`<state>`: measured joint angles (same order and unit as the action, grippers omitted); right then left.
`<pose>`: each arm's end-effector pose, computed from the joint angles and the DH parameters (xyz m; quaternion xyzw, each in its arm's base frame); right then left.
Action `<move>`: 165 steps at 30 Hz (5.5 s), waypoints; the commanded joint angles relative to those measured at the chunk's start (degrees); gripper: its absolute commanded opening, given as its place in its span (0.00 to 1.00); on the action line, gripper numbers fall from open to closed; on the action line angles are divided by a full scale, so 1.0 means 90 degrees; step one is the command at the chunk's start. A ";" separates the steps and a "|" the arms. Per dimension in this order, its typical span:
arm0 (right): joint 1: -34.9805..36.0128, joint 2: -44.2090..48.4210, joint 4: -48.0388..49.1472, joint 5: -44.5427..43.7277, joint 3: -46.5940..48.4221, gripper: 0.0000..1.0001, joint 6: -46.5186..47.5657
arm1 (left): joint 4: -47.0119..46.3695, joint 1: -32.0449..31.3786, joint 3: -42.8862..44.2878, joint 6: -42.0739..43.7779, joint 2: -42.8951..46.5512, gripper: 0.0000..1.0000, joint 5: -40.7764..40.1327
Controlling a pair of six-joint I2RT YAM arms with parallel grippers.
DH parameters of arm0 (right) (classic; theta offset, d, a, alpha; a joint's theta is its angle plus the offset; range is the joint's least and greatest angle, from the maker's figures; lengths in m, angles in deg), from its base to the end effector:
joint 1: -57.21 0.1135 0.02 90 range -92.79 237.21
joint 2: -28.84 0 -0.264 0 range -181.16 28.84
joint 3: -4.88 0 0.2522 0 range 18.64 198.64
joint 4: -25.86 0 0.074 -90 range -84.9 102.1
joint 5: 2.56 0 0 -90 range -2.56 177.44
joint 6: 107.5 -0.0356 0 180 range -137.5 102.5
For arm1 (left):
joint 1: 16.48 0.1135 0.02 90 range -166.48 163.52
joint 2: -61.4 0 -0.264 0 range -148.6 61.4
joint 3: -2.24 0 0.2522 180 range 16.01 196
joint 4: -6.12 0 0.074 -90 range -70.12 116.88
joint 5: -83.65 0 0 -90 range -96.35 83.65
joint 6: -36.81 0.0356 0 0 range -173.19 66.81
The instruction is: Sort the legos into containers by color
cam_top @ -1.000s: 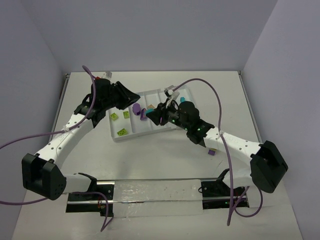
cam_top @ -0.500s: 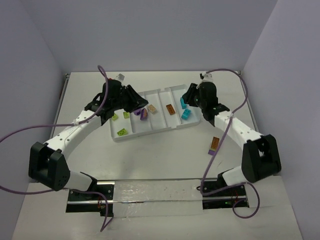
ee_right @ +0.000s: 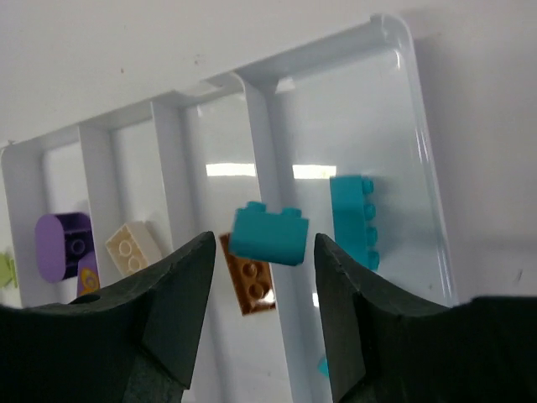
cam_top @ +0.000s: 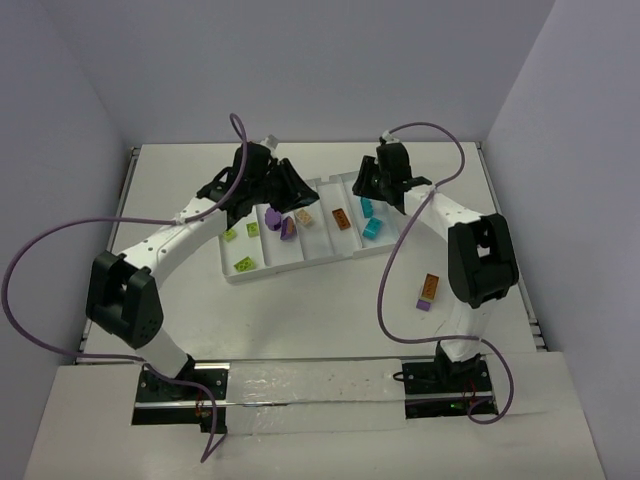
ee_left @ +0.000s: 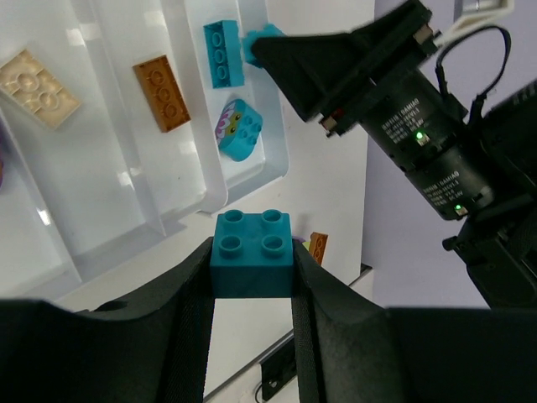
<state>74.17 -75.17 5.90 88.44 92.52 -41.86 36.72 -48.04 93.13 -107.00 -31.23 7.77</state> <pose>0.3960 0.1214 0.2336 0.0536 0.8907 0.1666 0.4196 0.3157 -0.2041 0.3115 -0.1096 0.8645 -0.4036 0.2788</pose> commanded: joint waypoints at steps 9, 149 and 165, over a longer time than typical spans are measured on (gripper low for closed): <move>-0.0113 -0.0540 -0.0503 -0.0096 0.1167 0.81 0.0213 | 0.0137 -0.0194 0.1396 0.0217 -0.0966 0.00 0.0346; -0.0761 0.5418 0.3570 0.5698 -0.4127 0.00 -0.2171 | -0.2068 0.0694 -0.1566 0.1491 0.1402 0.86 0.3128; -0.0432 0.4678 0.5356 0.5896 -0.4109 0.00 -0.3432 | -0.5632 -0.0075 -0.2991 0.0219 0.1608 0.85 0.4248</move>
<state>69.01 -32.58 48.89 140.70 54.50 -71.09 0.56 -47.73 68.55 -101.37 -18.75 43.11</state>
